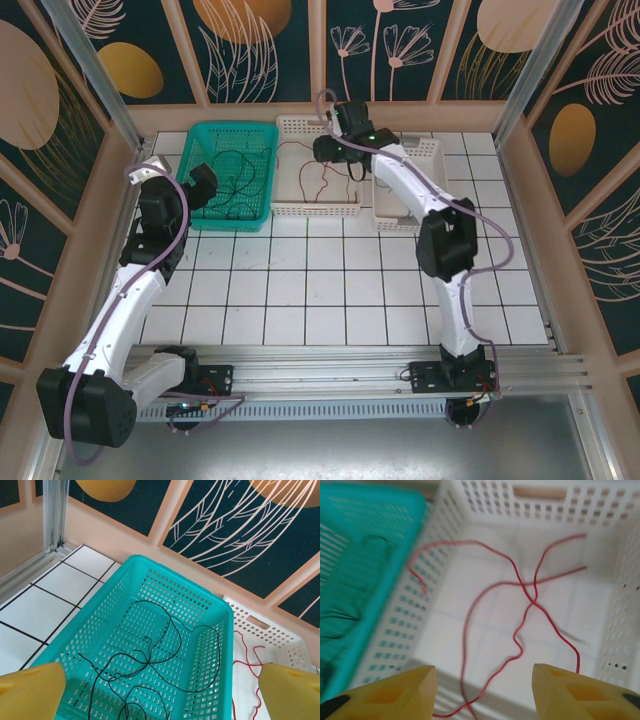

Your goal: Untangle the cables

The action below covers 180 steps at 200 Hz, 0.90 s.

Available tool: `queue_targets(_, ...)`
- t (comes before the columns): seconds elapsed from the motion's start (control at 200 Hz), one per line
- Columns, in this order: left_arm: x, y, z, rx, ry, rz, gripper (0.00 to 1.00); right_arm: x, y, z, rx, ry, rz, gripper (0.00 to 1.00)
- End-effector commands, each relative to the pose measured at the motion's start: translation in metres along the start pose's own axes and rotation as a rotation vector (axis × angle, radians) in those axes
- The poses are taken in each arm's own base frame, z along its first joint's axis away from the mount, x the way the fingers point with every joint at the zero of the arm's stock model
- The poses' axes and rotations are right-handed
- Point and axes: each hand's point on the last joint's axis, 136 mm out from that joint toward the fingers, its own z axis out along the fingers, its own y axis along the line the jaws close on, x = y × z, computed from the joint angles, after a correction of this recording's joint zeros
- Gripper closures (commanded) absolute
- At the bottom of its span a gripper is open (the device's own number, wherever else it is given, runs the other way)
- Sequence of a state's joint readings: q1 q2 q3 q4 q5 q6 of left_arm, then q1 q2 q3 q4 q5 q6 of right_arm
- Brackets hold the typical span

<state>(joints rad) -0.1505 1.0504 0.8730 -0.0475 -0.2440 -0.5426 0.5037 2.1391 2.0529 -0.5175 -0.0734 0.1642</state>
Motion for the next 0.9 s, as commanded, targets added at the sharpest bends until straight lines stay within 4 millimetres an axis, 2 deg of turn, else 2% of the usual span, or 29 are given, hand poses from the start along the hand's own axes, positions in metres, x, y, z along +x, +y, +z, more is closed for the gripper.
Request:
queue_targets(0.0,-0.001,-0.001,0.005,0.006,-0.012,0.02,0.02,-0.038,0.021,-0.059,-0.065,-0.166,-0.025,0.01)
queue_targets(0.08,0.002,0.002,0.008,-0.006,-0.011,0.026,0.01,-0.042,0.024,-0.091,-0.083,-0.236,-0.06,0.01)
queue_targets(0.16,0.005,0.006,0.01,-0.021,-0.01,0.032,0.01,-0.038,0.024,-0.115,-0.078,-0.266,-0.096,0.01)
queue_targets(0.32,0.015,0.015,0.017,-0.057,-0.004,0.045,0.01,-0.021,-0.01,-0.164,0.085,-0.348,-0.105,0.01)
queue_targets(0.445,0.025,0.024,0.022,-0.087,0.006,0.06,0.02,0.003,-0.04,-0.209,0.196,-0.475,-0.147,0.01)
queue_targets(0.52,0.028,0.03,0.024,-0.111,0.003,0.071,0.02,0.027,-0.061,-0.233,0.261,-0.543,-0.219,0.01)
queue_targets(0.575,0.034,0.033,0.025,-0.112,0.005,0.082,0.01,0.047,-0.088,-0.246,0.36,-0.6,-0.22,0.01)
queue_targets(0.63,0.041,0.036,0.027,-0.109,0.006,0.08,0.01,0.067,-0.118,-0.259,0.459,-0.648,-0.172,0.01)
queue_targets(0.69,0.049,0.043,0.03,-0.122,0.004,0.083,0.01,0.091,-0.14,-0.264,0.465,-0.663,-0.128,0.01)
queue_targets(0.715,0.052,0.045,0.031,-0.13,0.002,0.088,0.02,0.094,-0.147,-0.272,0.464,-0.697,-0.094,0.01)
queue_targets(0.78,0.059,0.051,0.035,-0.146,0.003,0.119,0.01,0.118,-0.17,-0.273,0.479,-0.741,-0.02,0.01)
queue_targets(0.896,0.075,0.059,0.043,-0.162,0.03,0.163,0.01,0.153,-0.201,-0.27,0.497,-0.821,0.076,0.01)
